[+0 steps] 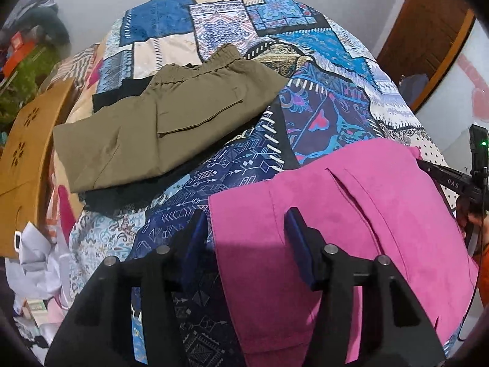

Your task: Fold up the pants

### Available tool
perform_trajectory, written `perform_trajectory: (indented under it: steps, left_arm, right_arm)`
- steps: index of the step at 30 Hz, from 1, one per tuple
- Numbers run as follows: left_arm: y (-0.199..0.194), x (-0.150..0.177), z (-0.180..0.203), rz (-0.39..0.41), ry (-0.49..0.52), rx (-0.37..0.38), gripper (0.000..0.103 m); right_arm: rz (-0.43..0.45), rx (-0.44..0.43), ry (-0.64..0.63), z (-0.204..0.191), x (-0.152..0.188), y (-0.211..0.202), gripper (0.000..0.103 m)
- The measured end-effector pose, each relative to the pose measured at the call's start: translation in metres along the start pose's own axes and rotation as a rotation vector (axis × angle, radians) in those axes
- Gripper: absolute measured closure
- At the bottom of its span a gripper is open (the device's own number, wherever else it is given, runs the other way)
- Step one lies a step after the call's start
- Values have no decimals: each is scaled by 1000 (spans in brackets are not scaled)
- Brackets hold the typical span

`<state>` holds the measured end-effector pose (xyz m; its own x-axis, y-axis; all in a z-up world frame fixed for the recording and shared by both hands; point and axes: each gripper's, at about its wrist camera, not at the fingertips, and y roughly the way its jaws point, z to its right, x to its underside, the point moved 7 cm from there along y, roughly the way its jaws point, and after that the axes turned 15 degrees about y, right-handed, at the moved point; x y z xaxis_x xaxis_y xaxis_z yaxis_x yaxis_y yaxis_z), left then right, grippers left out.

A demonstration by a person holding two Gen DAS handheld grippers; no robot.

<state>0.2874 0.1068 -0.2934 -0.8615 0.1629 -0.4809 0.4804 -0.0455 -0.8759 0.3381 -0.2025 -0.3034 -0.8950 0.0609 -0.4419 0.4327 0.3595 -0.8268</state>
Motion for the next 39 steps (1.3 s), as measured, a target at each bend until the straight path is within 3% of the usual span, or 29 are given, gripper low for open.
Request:
perform_trajectory:
  steps: [5, 8, 13, 18, 22, 25, 29, 31, 39]
  left_arm:
    - [-14, 1, -4, -11, 22, -57, 47]
    - [-28, -3, -5, 7, 42, -84, 47]
    - [-57, -26, 4, 96, 67, -66, 43]
    - [-63, -49, 30, 137, 115, -7, 34]
    - [-45, -55, 46, 93, 145, 23, 33]
    - [-26, -51, 54, 38, 162, 41, 33]
    - [2, -38, 64, -52, 202, 58, 30]
    - [2, -33, 65, -27, 214, 31, 26]
    - [-15, -18, 67, 5, 253, 0, 24]
  right_arm:
    - [21, 103, -60, -3, -6, -17, 90]
    - [82, 69, -60, -11, -9, -47, 84]
    - [127, -36, -82, -41, -8, -86, 72]
    - [84, -135, -162, -91, 7, -88, 48]
    - [3, -204, -228, -127, 23, -70, 43]
    - [-83, -199, -266, -138, 36, -46, 36]
    - [-179, -147, -339, -139, 55, -19, 32]
    - [-162, -143, -349, -136, 58, -20, 26]
    - [-151, -127, -296, -107, 70, -38, 22]
